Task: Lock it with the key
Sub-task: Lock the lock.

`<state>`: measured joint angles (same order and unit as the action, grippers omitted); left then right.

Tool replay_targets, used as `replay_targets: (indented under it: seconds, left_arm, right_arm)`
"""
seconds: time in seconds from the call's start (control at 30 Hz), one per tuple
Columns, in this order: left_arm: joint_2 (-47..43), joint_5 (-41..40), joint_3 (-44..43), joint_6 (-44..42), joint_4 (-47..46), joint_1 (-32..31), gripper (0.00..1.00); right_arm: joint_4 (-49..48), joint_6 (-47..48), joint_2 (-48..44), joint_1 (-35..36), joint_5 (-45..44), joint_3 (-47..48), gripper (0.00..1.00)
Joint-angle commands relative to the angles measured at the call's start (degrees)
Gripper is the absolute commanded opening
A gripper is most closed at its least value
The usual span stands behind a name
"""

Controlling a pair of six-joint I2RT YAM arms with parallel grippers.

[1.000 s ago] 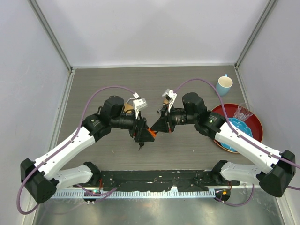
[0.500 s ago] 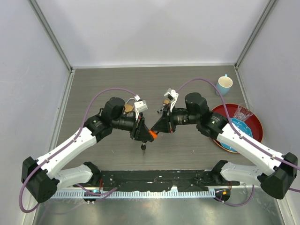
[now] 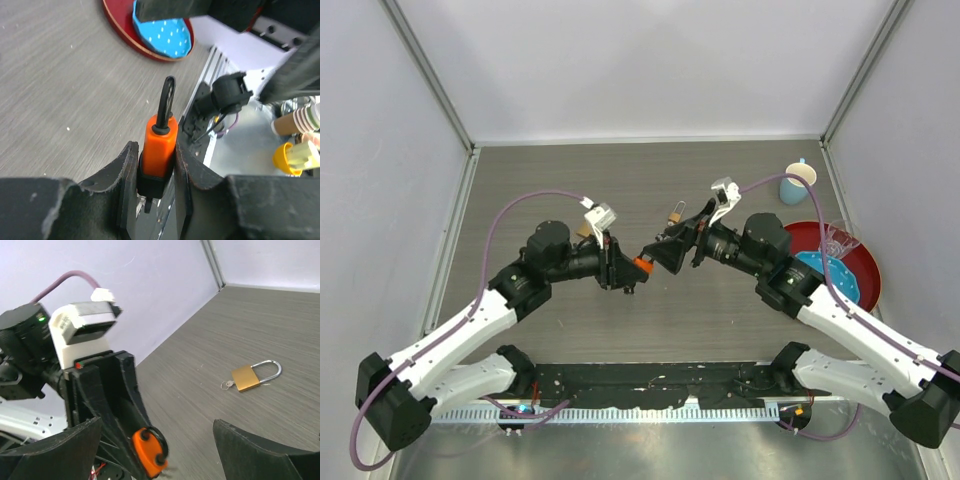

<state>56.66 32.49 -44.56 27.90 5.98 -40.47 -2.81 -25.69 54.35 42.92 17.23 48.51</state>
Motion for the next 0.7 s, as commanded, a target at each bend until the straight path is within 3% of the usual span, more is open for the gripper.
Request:
replay_targets:
  seconds: [0.0, 0.13, 0.37, 0.57, 0.67]
  left_arm:
    - [-5.7, -4.5, 3.2, 7.4, -18.1, 0.0, 0.0]
    - [-8.8, -7.0, 7.9, 11.3, -26.6, 0.0, 0.0]
    - [-8.5, -5.4, 8.7, 13.8, -31.6, 0.0, 0.0]
    - [-7.3, -3.3, 8.3, 14.9, -32.9, 0.0, 0.0]
    - [-7.4, -3.5, 8.4, 15.0, -33.0, 0.0, 0.0]
  right_arm:
    - [-9.0, -3.6, -1.4, -1.6, -1.1, -2.5, 0.98]
    - [-16.8, -7.8, -0.4, -3.4, 6.4, -5.1, 0.94]
    - [-29.9, -13.1, 5.0, -3.5, 15.6, -6.1, 0.84]
    - [-36.3, -16.1, 7.4, -3.2, 18.5, -6.4, 0.58]
    - [-36.3, -16.3, 7.5, -3.2, 17.9, -6.4, 0.54]
